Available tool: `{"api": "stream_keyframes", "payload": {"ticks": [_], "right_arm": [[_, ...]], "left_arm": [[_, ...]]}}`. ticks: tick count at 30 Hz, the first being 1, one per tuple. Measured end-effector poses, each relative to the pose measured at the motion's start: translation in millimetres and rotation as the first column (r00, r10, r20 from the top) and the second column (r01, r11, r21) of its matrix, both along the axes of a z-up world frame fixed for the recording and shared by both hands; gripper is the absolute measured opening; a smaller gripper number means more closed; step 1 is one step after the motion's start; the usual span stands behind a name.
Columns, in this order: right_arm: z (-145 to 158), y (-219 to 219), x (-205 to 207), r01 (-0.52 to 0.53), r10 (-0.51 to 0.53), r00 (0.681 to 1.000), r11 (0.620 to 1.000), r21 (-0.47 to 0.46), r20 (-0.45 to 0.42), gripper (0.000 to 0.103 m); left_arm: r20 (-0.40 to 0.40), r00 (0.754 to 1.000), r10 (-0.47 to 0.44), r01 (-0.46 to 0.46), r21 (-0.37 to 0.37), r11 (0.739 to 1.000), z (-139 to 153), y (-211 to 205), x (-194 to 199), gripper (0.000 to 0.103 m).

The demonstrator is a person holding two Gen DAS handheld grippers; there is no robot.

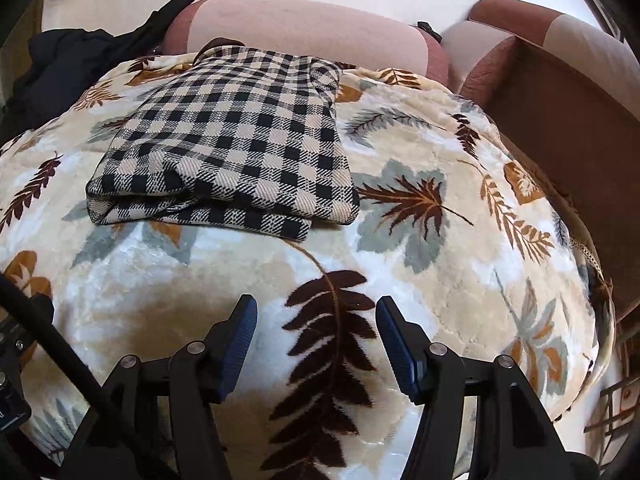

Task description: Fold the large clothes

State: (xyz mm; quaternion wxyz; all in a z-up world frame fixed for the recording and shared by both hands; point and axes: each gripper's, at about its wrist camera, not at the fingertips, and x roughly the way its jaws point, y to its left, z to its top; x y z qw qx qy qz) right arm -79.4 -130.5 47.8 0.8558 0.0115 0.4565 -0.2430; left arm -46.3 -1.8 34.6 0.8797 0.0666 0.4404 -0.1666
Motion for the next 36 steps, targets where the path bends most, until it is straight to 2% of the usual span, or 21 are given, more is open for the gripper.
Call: {"api": "stream_keyframes", "payload": {"ticks": [36], "right_arm": [[-1.2, -1.0, 0.3, -0.004, 0.004, 1.0, 1.0, -0.001, -0.007, 0.069]], "left_arm": [[-0.028, 1.0, 0.013, -0.012, 0.02, 1.0, -8.9, 1.0, 0.9, 0.092]]}}
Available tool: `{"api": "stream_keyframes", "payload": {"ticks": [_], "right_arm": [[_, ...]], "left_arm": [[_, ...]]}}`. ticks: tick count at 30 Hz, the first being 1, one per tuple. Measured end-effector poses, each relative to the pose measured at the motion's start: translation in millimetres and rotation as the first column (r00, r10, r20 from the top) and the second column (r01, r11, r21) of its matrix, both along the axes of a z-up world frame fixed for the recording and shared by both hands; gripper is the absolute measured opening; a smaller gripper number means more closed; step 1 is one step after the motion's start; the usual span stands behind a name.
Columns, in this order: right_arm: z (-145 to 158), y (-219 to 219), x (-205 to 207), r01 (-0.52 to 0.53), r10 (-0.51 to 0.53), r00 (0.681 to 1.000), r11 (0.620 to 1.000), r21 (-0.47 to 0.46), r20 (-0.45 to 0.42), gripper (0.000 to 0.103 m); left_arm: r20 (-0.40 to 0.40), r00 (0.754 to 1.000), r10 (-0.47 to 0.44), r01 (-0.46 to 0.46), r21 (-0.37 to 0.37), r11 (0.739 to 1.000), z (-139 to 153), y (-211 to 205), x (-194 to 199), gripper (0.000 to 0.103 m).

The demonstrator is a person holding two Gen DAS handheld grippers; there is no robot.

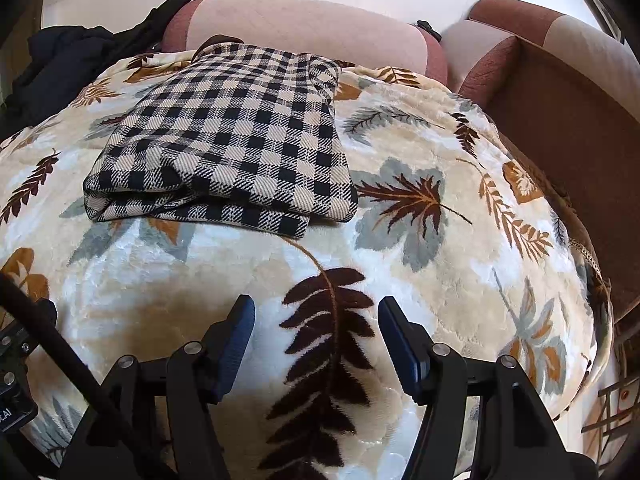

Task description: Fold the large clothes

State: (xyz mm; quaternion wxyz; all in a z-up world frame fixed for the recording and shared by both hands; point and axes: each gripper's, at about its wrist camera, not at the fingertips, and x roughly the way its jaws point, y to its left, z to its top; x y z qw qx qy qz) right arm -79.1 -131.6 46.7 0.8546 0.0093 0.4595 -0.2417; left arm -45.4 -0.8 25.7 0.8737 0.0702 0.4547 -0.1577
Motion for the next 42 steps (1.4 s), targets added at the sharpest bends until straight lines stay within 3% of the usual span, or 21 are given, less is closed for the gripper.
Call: {"api": "stream_keyframes", "payload": {"ticks": [42], "right_arm": [[0.1, -1.7, -0.9, -0.029, 0.029, 1.0, 1.0, 0.01, 0.008, 0.07]], "left_arm": [[-0.029, 1.0, 0.013, -0.013, 0.013, 1.0, -8.0, -1.0, 3.7, 0.092]]}}
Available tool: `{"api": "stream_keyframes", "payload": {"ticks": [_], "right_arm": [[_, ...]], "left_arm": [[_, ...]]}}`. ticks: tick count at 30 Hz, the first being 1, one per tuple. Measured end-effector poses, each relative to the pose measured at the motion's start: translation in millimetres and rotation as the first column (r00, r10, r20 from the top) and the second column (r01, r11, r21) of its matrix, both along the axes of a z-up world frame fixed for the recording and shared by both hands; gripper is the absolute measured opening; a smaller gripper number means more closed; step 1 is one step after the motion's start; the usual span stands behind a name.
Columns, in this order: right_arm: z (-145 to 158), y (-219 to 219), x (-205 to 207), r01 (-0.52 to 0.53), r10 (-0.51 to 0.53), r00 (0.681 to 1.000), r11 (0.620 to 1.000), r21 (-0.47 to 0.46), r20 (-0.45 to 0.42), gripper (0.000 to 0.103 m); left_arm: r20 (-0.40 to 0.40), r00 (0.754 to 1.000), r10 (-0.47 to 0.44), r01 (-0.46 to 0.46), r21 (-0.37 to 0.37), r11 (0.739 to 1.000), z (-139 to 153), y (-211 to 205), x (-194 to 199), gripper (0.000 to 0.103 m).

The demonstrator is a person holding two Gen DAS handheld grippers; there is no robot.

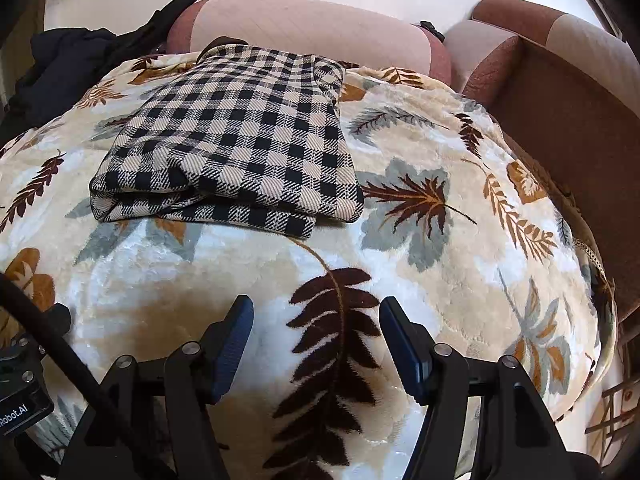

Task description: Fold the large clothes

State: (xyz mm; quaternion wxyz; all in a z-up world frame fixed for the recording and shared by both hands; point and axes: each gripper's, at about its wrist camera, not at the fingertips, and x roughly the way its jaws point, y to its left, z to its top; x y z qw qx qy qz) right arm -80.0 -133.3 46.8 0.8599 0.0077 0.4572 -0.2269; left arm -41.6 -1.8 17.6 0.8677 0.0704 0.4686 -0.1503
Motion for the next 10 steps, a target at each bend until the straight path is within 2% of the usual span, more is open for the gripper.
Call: {"api": "stream_keyframes", "payload": {"ticks": [10], "right_arm": [[0.6, -2.4, 0.8, -0.02, 0.02, 1.0, 1.0, 0.0, 0.003, 0.07]], "left_arm": [[0.015, 1.0, 0.002, -0.002, 0.014, 1.0, -1.8, -0.5, -1.8, 0.092]]}}
